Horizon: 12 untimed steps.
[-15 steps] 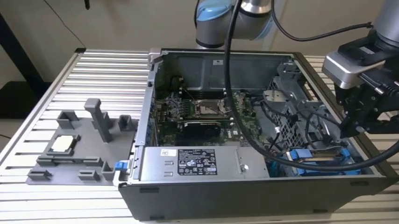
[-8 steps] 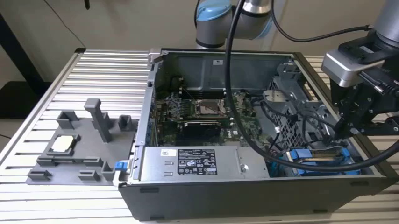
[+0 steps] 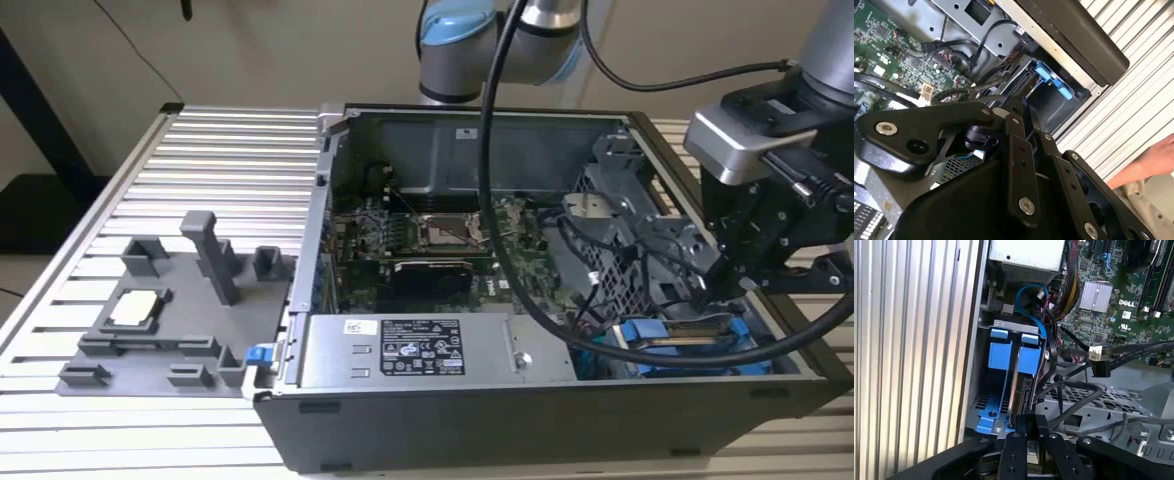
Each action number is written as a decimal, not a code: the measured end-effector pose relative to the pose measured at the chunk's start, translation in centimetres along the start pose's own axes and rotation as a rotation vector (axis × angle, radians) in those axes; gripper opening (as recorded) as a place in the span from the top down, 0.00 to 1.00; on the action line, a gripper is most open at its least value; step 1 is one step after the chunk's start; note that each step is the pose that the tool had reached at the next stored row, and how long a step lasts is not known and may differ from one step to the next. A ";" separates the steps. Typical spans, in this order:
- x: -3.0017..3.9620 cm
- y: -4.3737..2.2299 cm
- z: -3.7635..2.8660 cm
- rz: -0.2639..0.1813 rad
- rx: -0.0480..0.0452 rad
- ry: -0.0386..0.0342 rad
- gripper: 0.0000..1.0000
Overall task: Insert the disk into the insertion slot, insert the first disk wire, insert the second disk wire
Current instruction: 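Insert the first disk wire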
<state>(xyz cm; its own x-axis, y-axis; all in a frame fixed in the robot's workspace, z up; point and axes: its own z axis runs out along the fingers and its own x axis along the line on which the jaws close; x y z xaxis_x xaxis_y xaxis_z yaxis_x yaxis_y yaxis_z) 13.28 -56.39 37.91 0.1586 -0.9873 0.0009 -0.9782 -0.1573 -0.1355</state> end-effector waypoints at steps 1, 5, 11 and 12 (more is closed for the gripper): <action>0.00 -0.01 0.05 0.002 -0.0021 -0.0010 0.81; 0.01 -0.05 0.25 0.010 -0.0100 -0.0055 0.81; 0.07 -0.41 0.56 0.022 -0.0207 -0.0078 0.81; 0.11 -0.67 0.61 0.022 -0.0242 -0.0085 0.81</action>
<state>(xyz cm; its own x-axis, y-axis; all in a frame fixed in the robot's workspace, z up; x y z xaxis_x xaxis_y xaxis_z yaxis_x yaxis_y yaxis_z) 14.04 -56.38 37.40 0.1376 -0.9904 -0.0104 -0.9845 -0.1356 -0.1114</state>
